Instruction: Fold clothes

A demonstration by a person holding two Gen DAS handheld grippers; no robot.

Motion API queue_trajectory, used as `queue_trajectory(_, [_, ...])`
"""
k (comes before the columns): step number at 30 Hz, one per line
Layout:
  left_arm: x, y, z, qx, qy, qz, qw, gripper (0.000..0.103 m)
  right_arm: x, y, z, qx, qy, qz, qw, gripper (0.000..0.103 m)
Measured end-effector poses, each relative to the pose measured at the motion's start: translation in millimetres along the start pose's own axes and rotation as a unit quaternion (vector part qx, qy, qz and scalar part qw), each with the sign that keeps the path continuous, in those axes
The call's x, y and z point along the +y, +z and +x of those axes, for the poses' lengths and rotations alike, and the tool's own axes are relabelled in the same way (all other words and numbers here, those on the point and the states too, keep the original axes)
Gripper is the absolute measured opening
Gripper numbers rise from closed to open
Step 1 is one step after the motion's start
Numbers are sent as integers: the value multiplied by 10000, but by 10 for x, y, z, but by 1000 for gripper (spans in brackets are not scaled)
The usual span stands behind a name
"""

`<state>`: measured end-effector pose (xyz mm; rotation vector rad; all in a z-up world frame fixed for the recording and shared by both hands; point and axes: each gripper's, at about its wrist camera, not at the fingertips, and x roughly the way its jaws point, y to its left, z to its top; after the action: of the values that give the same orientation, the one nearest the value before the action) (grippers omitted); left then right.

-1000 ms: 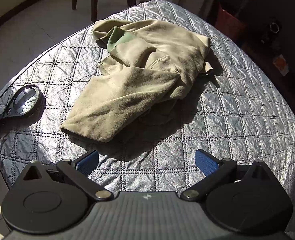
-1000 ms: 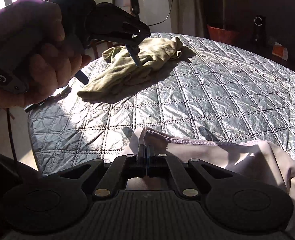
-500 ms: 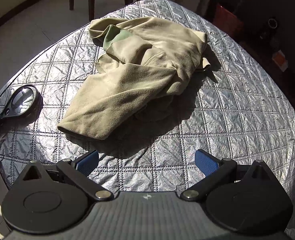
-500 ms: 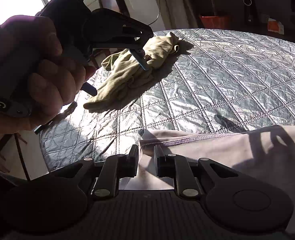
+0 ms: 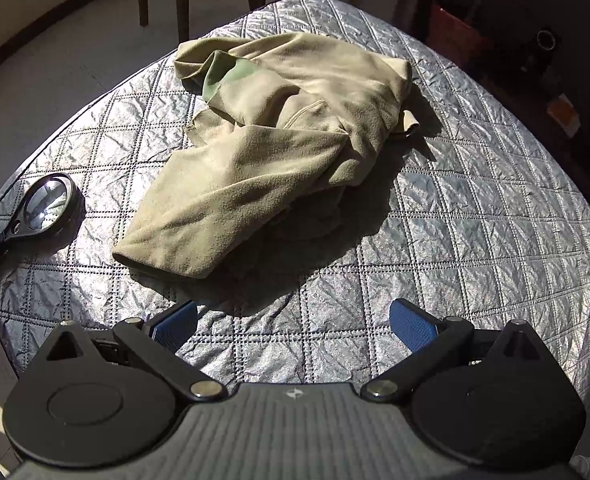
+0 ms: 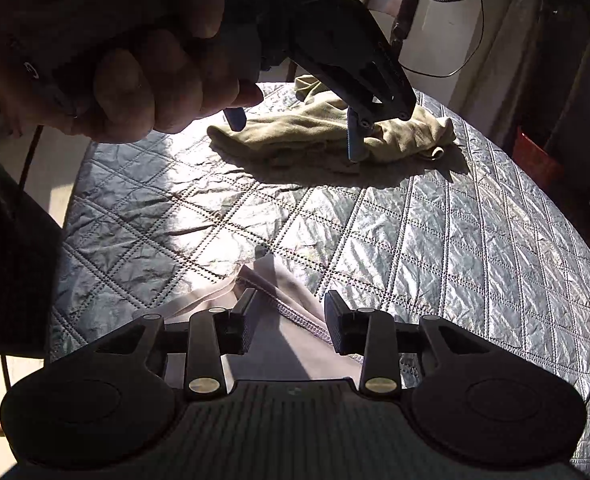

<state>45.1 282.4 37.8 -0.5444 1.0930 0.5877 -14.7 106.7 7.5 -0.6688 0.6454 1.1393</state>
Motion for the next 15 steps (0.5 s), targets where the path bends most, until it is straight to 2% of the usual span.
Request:
queue_trajectory(3, [-35,-3,4,12,-39,75,10000,102,107,62,175,129,46,-440,9989,42])
queue_trajectory(5, [-45,-3,-2,6,-67,97,9999,102,80,79,265,190,112,-382,9990,41])
queue_trajectory(6, [-36,-1,-2,10,-72,82,9999,102,54,78,298,221,157,-296,9992,38])
queue_trajectory(7, [-19,3,-1,20,-76,53,10000,102,38,85,310,218,199,-230,9993,7])
queue_trajectory(8, [-2,7,1,32,-79,22,10000,102,28,95,309,196,241,-173,9994,2])
queue_trajectory(11, [44,19,-1,42,-83,-48,9999,102,-43,134,269,8,222,168,9996,2])
queue_trajectory(15, [77,36,-26,-28,-42,-117,9999,102,-262,202,240,-238,-156,1054,9940,2])
